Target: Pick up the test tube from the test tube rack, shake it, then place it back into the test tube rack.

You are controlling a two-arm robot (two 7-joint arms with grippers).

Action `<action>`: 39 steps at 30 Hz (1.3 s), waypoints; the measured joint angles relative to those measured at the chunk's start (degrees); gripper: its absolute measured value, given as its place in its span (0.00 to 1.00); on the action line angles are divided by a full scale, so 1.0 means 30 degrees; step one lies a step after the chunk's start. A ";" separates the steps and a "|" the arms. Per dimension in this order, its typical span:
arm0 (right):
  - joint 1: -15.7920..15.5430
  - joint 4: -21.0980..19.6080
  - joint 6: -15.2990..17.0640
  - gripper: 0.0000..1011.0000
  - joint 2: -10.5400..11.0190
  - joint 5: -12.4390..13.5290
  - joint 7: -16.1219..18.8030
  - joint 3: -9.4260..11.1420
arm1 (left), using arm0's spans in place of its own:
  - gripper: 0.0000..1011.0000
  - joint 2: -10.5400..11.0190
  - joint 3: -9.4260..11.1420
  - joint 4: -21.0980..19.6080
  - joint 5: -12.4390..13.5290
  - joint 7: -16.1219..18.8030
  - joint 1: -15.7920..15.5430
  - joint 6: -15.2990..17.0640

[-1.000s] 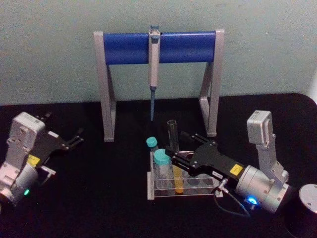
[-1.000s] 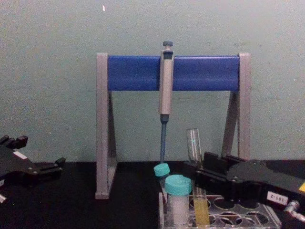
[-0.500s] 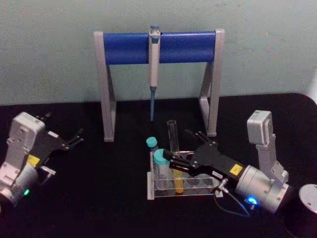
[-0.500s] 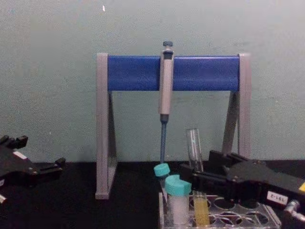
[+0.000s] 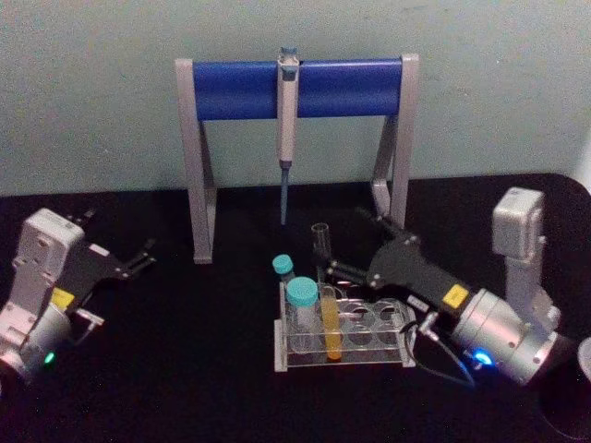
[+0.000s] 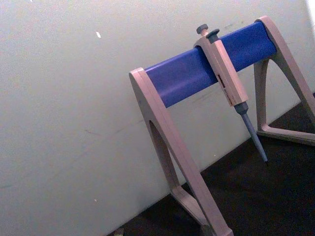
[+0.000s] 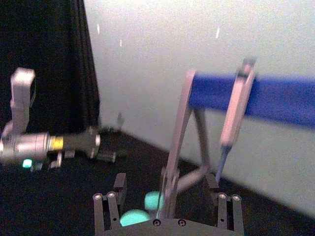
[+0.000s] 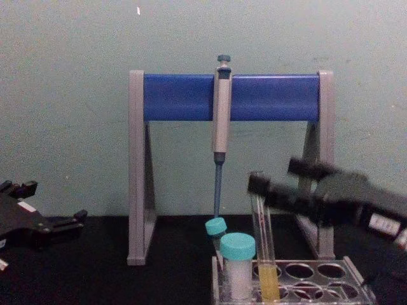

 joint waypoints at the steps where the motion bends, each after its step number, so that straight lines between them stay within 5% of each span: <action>1: -0.0110 -0.0153 -0.0249 0.99 -0.0002 0.0021 -0.0058 0.0149 | 0.99 0.0000 0.0001 -0.0001 0.0000 0.0000 0.0000 0.0000; 8: -0.1242 -0.1463 -0.2471 0.99 -0.0293 -0.0280 -0.1478 0.1804 | 0.99 0.0000 0.0000 -0.0001 0.0000 0.0000 0.0000 0.0000; 14: -0.2239 -0.1935 -0.2980 0.99 -0.0944 -0.2256 -0.4522 0.3046 | 0.99 0.0000 0.0001 -0.0001 0.0000 0.0000 0.0000 0.0000; 19: -0.2784 -0.1954 -0.1372 0.99 -0.1560 -0.4257 -0.7411 0.3665 | 0.99 0.0000 0.0001 0.0000 0.0000 0.0000 0.0000 -0.0001; 25: -0.2977 -0.1443 0.1032 0.99 -0.2069 -0.5426 -0.9140 0.3950 | 0.99 0.0000 0.0001 -0.0001 -0.0001 0.0000 0.0000 0.0000; 39: -0.2806 0.0382 0.3901 0.99 -0.2793 -0.6276 -0.9321 0.4015 | 0.99 0.0000 0.0001 0.0000 0.0000 0.0000 0.0000 0.0000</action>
